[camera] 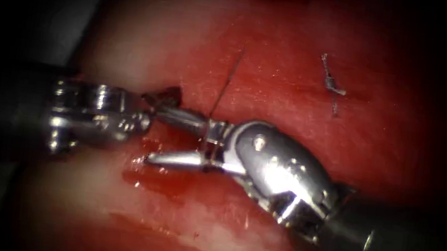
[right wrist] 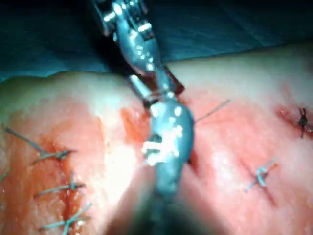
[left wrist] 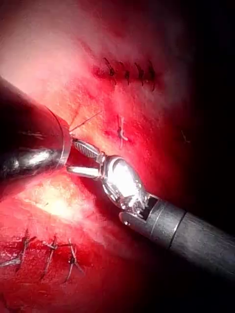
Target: Wound Closure
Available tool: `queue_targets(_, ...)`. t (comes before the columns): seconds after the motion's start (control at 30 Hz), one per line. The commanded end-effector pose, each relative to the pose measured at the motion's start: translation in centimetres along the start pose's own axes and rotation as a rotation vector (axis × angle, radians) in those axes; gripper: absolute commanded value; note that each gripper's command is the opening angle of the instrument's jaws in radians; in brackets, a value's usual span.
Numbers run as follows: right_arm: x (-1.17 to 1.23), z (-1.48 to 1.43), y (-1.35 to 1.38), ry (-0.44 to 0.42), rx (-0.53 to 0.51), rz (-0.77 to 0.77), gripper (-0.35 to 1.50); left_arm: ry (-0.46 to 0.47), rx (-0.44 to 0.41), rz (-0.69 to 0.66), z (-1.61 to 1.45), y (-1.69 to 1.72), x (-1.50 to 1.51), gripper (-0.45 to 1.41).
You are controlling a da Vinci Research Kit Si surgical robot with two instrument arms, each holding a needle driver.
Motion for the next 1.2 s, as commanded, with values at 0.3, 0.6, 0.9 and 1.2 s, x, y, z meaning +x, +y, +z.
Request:
queue_targets(0.3,-0.06,-0.05,0.16,0.011,-0.139,0.005,0.09,0.017,-0.008,-0.006,-0.08,0.19,0.15,-0.45)
queue_targets(0.6,-0.09,-0.28,0.27,0.008,-0.287,0.133,0.09,0.011,0.002,-0.012,-0.21,0.31,0.20,-0.45)
queue_targets(0.9,-0.22,-0.28,0.21,-0.084,-0.389,0.248,0.57,-0.009,0.025,-0.024,-0.21,0.35,0.37,-0.45)
queue_targets(1.2,-0.41,-0.35,0.32,-0.113,-0.482,0.362,0.83,-0.026,0.041,-0.032,-0.14,0.28,0.37,-0.45)
